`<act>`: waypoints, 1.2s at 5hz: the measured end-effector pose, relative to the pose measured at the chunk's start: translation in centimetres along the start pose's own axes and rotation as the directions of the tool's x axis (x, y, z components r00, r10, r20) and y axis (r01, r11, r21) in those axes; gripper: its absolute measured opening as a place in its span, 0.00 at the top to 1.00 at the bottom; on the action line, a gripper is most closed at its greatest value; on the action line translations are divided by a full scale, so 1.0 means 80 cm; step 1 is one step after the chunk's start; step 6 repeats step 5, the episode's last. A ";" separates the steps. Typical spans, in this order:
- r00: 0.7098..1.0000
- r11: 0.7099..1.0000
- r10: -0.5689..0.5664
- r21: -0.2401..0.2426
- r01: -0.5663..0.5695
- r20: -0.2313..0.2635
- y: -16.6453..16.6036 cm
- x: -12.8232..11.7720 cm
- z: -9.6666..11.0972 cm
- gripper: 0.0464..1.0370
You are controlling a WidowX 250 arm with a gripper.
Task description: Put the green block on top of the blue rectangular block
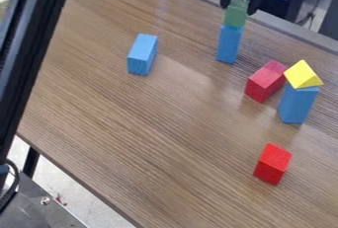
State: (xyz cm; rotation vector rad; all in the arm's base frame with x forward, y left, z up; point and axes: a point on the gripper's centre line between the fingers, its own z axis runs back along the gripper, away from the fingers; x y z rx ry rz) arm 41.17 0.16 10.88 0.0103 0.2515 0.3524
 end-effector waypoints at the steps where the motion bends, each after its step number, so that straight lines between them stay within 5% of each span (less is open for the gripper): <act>1: 1.000 1.000 0.005 0.010 -0.005 -0.013 0.001 0.004 -0.007 0.16; 2: 1.000 1.000 0.004 0.015 -0.004 -0.016 0.001 0.006 -0.010 0.03; 4: 1.000 1.000 -0.003 -0.003 0.003 -0.006 0.000 0.001 -0.007 0.04; 5: 0.998 0.999 -0.007 -0.036 0.009 0.063 0.009 -0.025 0.033 0.04; 6: 0.998 0.999 -0.007 -0.036 0.009 0.063 0.009 -0.025 0.033 0.04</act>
